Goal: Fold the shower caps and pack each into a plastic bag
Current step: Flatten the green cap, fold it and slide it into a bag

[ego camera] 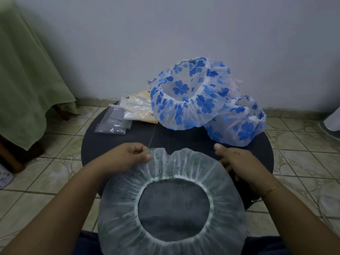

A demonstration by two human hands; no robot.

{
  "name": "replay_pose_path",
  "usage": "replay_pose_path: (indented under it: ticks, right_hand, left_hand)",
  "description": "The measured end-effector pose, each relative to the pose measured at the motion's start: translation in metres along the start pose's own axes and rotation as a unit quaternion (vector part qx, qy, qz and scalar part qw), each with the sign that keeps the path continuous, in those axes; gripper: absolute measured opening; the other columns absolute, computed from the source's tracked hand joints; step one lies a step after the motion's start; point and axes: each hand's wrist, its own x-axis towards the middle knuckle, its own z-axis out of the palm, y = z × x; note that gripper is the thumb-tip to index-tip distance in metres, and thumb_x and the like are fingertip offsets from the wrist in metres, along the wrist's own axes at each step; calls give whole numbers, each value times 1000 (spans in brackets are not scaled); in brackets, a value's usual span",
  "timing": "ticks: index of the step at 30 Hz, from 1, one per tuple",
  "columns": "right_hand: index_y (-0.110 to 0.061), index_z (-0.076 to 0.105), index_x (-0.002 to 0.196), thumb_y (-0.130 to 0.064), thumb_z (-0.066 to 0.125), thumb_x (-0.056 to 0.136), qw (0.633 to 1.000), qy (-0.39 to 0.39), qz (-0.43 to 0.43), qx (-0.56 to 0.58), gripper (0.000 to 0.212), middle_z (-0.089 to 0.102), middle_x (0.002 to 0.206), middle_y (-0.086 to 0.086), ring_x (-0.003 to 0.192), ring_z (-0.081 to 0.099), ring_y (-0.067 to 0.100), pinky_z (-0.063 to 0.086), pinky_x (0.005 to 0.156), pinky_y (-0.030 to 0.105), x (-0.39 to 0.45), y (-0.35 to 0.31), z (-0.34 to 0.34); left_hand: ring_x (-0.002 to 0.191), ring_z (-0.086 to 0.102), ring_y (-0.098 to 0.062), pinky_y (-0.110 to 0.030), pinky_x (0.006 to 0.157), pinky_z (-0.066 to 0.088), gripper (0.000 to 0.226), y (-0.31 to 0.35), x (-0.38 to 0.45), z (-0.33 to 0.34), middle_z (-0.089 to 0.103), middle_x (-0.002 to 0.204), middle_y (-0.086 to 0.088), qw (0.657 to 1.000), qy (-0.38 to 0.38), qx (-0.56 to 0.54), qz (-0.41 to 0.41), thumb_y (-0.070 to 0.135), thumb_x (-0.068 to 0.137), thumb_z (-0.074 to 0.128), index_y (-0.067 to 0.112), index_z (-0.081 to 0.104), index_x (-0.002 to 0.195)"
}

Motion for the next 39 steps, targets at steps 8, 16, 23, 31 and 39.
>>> replay_pose_path:
  ticks: [8, 16, 23, 31, 39]
  right_hand:
    - [19, 57, 82, -46, 68, 78, 999, -28, -35, -23, 66, 48, 65, 20, 58, 48, 21, 45, 55, 22, 11, 4, 10]
    - [4, 70, 84, -27, 68, 84, 999, -30, 18, -19, 31, 68, 75, 13, 62, 59, 17, 48, 56, 19, 16, 5, 2]
    - [17, 64, 89, -23, 68, 85, 998, 51, 20, -20, 41, 65, 91, 32, 68, 57, 26, 50, 68, 33, 19, 12, 4]
    - [-14, 61, 103, -30, 62, 89, 977, 79, -18, -199, 21, 63, 89, 2, 89, 60, 22, 47, 75, 32, 9, 11, 3]
    - [-25, 52, 132, -17, 54, 92, 870, 13, -260, -419, 41, 49, 135, -8, 122, 41, 15, 31, 98, 26, -3, -7, 12]
  left_hand:
    - [76, 66, -15, -32, 79, 51, 27, 10, 5, 13, 73, 86, -4, 999, 49, 5, -11, 38, 91, 56, 15, 70, 87]
    - [60, 62, -2, -18, 60, 46, 18, 3, 15, 8, 70, 68, 6, 989, 145, -9, -6, 31, 87, 64, 17, 69, 78]
    - [57, 56, -3, -21, 58, 42, 24, -1, 18, 9, 65, 66, 8, 981, 194, 29, -4, 42, 86, 63, 20, 68, 77]
    - [88, 59, -10, -30, 75, 46, 28, -3, 6, 1, 62, 96, 11, 957, 227, 179, -26, 41, 83, 66, 25, 62, 106]
    - [126, 42, -9, -31, 104, 35, 35, 12, 3, 41, 49, 135, 13, 917, 82, 354, 162, 36, 97, 44, 30, 52, 130]
